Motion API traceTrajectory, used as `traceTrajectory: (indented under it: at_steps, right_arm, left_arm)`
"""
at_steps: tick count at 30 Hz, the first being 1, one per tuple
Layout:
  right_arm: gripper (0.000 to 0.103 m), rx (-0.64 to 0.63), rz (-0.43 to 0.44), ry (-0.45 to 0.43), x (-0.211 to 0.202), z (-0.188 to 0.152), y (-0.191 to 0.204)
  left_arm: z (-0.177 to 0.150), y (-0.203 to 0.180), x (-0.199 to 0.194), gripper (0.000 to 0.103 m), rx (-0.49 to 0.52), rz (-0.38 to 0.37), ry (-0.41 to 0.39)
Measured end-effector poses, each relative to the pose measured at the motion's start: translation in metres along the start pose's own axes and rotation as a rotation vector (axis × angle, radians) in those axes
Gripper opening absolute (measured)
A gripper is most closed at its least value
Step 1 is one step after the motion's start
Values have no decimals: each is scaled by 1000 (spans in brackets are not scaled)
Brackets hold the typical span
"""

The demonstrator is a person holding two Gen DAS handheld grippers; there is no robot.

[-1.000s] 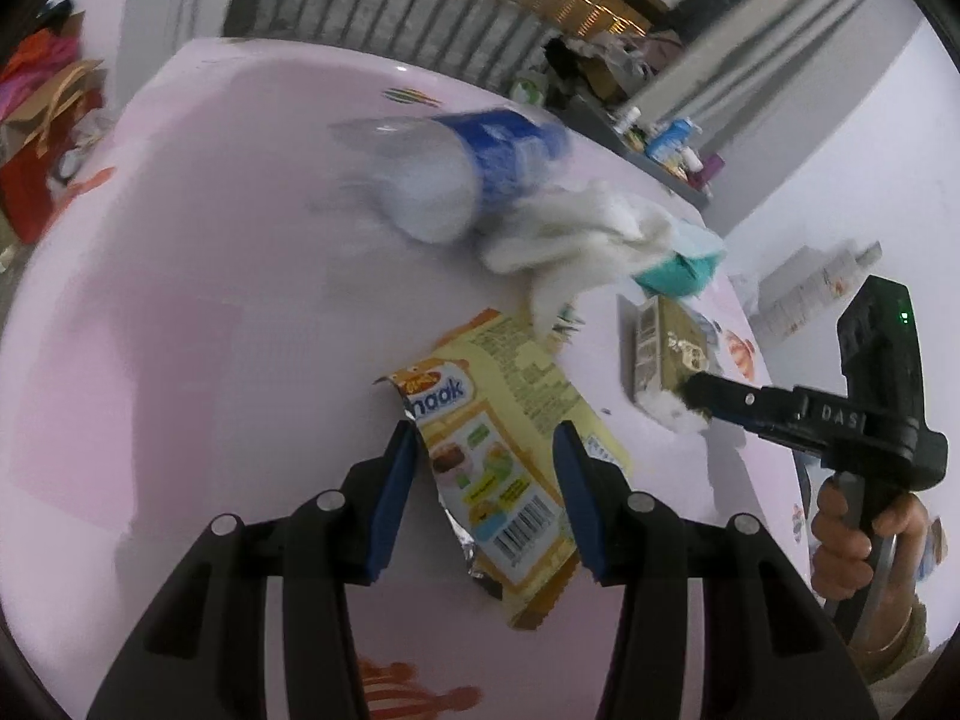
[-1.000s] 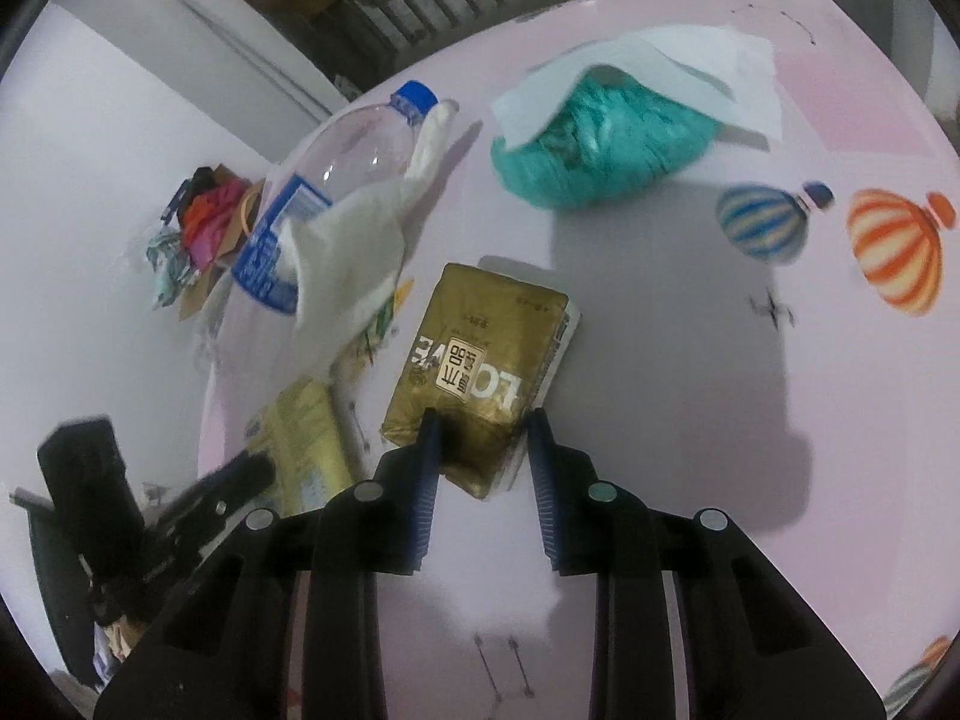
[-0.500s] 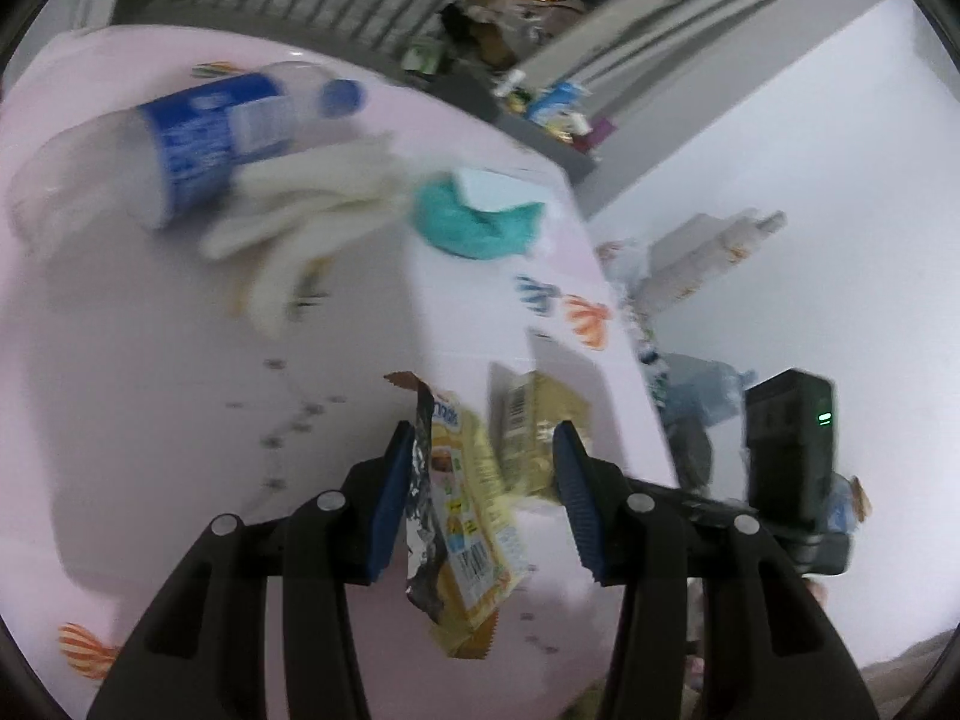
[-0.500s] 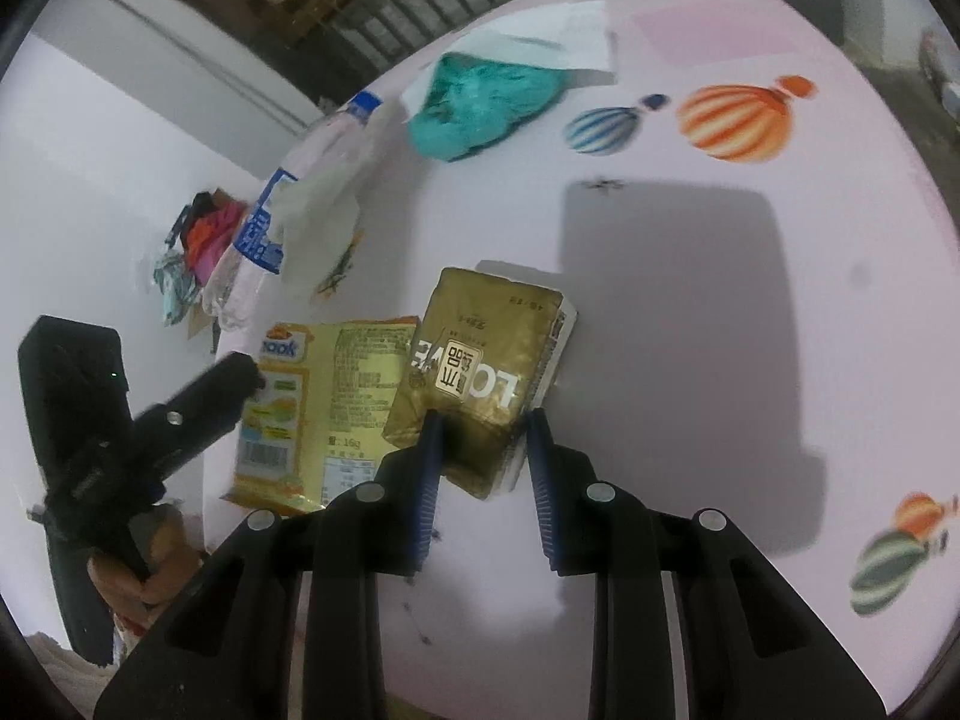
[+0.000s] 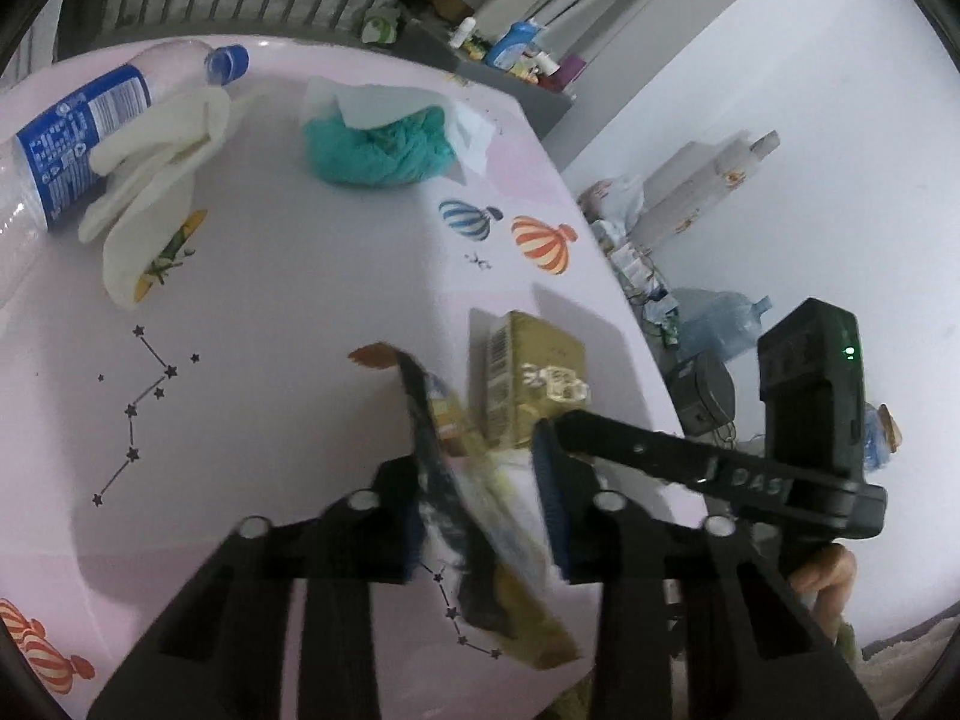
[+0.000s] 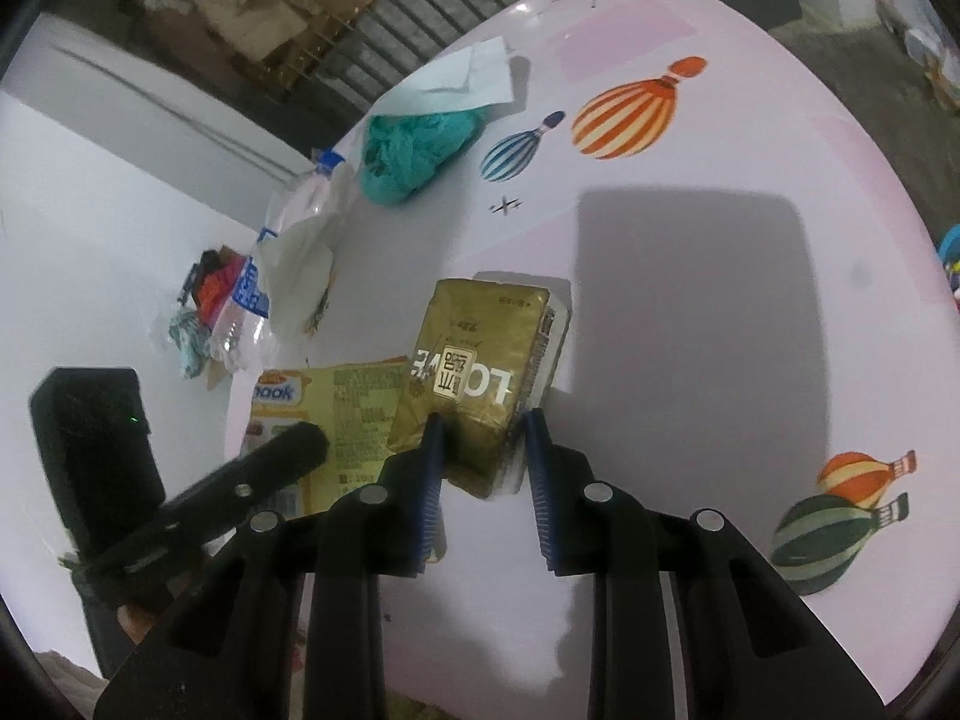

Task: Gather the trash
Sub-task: 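Lift the yellow snack wrapper with the left tool while the right tool lifts the gold pouch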

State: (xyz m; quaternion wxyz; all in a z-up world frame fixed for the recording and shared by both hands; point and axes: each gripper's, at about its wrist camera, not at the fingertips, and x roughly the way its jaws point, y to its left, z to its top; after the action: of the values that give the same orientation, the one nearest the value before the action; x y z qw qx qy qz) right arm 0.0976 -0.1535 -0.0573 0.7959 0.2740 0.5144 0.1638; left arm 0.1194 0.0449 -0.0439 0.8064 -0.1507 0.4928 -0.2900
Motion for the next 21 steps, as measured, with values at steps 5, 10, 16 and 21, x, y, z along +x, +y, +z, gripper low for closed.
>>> traceTrajectory:
  at_steps: [5,10,16,21]
  right_arm:
    - [22,77,77,-4,-13,-1,-22]
    - [21,108,116,-29,-22,-1,-31]
    - [20,145,153,-50,-32,-3,-38]
    - [20,116,98,-54,-38,-1,-36]
  left_arm:
    - [0,5,-1,8,-15,8,-9]
    - [4,2,-13,3,8,29,-53]
    - [11,-6,-19,2,52,53,-92]
    - [15,-15,-17,2,82,57,-101]
